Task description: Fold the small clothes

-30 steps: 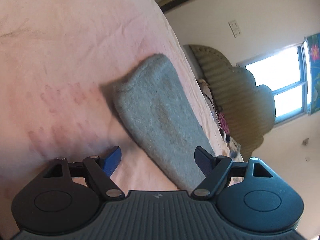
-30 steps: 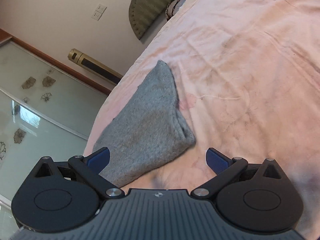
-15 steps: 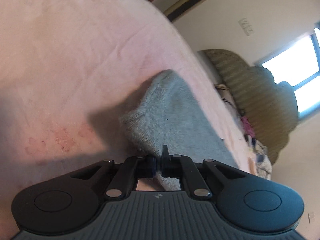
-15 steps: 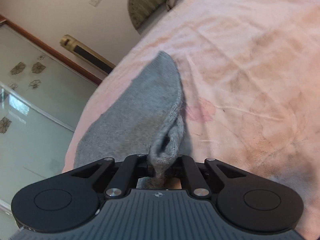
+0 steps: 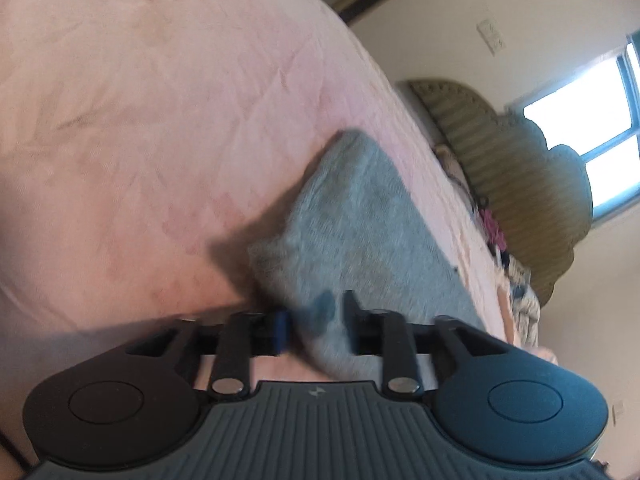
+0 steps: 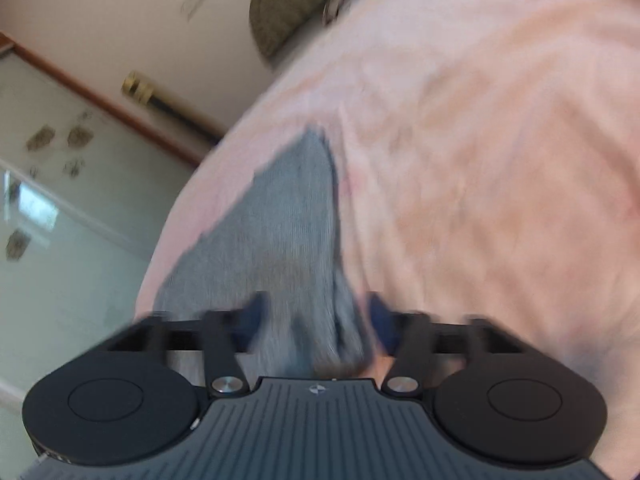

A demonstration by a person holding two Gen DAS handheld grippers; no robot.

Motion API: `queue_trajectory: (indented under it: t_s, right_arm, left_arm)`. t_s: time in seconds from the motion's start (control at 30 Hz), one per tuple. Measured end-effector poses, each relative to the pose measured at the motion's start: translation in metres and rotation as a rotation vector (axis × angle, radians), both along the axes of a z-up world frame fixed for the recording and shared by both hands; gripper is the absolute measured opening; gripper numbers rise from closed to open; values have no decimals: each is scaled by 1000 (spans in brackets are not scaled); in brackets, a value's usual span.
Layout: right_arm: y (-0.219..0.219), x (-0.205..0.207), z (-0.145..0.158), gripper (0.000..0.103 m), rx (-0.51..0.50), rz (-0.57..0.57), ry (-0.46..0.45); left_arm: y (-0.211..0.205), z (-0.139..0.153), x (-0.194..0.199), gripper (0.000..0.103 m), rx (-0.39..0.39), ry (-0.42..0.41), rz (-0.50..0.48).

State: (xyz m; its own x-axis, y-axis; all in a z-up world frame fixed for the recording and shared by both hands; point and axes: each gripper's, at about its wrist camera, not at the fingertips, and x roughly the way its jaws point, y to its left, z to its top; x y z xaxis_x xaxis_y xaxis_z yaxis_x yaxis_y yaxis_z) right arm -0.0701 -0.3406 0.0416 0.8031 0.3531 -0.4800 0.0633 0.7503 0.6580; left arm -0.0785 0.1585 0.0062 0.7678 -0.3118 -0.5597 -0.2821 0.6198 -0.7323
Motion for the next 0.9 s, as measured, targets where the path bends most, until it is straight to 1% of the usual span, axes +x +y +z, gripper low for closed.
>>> queue_trajectory:
  t_s: [0.03,0.07,0.1,0.13,0.2,0.23,0.33,0.37,0.4,0.47,0.53,0.63,0.73,0.8,0.9]
  right_arm:
    - [6,4,14,98,-43,20,-52]
    - [17,14,28,96,-72,64,-74]
    - [31,26,39,96,-91,113,-82]
    - [48,38,49,96,-102,175,-87]
    - [91,65,62,97,-114,340,-80]
    - [115,78,65,97,-116,416,-73]
    - [187,118,67,96,-126,649,-14]
    - [210,131,65,96,-116,709,17]
    - [229,147,62,96,-82,768,61]
    - [262,176,54,93,-42,842,145]
    - [287,192,50,93,-68,876,190]
    - [321,210,42,89,-212,890,242]
    - [352,215,33,86,-326,964,279]
    - [372,210,29,85,-415,1004,273]
    - [397,204,29,84,-545,1025,243]
  left_arm:
    - [-1,2,2,46,6,-5,33]
    - [-2,5,6,47,20,-9,56]
    - [-5,7,9,46,47,-16,73]
    - [-10,8,11,38,88,-15,77]
    - [-28,12,18,5,204,4,58]
    - [-38,16,19,5,265,-9,45]
    - [-81,36,11,5,511,-131,-64]
    - [-95,41,9,5,580,-162,-103]
    - [-106,44,6,5,619,-185,-138]
    - [-121,45,5,5,675,-200,-189]
    - [-131,44,4,5,732,-212,-221]
    - [-135,41,2,5,770,-213,-227]
    - [-135,40,2,5,788,-212,-231]
    - [-136,39,3,5,802,-217,-240]
    - [-148,39,2,5,836,-238,-255]
